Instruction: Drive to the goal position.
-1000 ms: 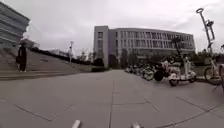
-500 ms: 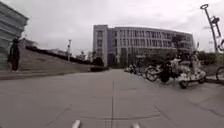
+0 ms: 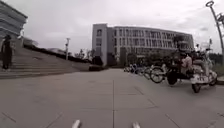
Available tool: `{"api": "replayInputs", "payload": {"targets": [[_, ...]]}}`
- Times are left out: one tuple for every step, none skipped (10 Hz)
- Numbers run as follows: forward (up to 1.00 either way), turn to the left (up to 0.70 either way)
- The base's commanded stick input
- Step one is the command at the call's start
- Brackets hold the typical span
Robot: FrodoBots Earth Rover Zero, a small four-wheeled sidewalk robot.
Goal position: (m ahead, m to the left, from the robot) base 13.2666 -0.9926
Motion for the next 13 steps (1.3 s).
{"api": "replayInputs", "payload": {"targets": [[1.00,-0.18],[1.00,-0.03],[1.00,-0.16],[1.00,-0.02],[1.00,-0.12],[1.00,-0.18],[1.00,-0.02],[1.00,0.00],[1.00,0.00],[1.00,0.00],[1.00,0.00],[1.00,0.00],[1.00,0.00]]}}
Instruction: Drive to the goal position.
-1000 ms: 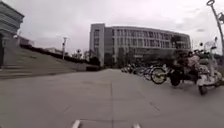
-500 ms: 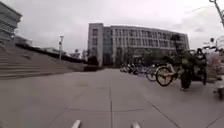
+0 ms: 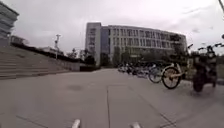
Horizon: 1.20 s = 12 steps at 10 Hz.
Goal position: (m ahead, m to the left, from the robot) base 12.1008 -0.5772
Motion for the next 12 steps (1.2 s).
{"api": "replayInputs", "payload": {"targets": [[1.00,0.00],[1.00,0.00],[1.00,0.00],[1.00,0.00],[1.00,0.00],[1.00,0.00],[1.00,0.00],[1.00,0.00],[1.00,0.00],[1.00,0.00],[1.00,0.00],[1.00,0.00]]}}
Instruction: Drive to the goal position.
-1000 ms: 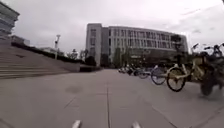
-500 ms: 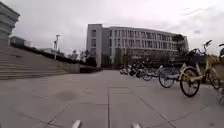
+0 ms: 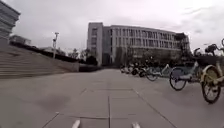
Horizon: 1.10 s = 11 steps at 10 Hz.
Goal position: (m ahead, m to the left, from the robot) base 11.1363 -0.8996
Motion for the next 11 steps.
{"api": "replayInputs", "payload": {"targets": [[1.00,0.00],[1.00,-0.01],[1.00,-0.06],[1.00,-0.16],[1.00,-0.10],[1.00,-0.03],[1.00,-0.15],[1.00,-0.27],[1.00,-0.06],[1.00,-0.22],[1.00,-0.26]]}}
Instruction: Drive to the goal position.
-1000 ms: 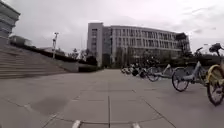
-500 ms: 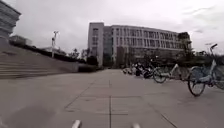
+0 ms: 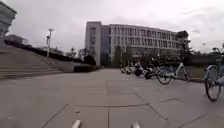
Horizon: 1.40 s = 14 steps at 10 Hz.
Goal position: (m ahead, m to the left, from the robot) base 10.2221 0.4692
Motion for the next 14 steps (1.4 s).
{"api": "replayInputs", "payload": {"targets": [[1.00,0.00],[1.00,0.00],[1.00,0.00],[1.00,0.00],[1.00,0.00],[1.00,0.00],[1.00,0.00],[1.00,0.00],[1.00,0.00],[1.00,0.00],[1.00,0.00],[1.00,0.10],[1.00,0.23],[1.00,0.16]]}}
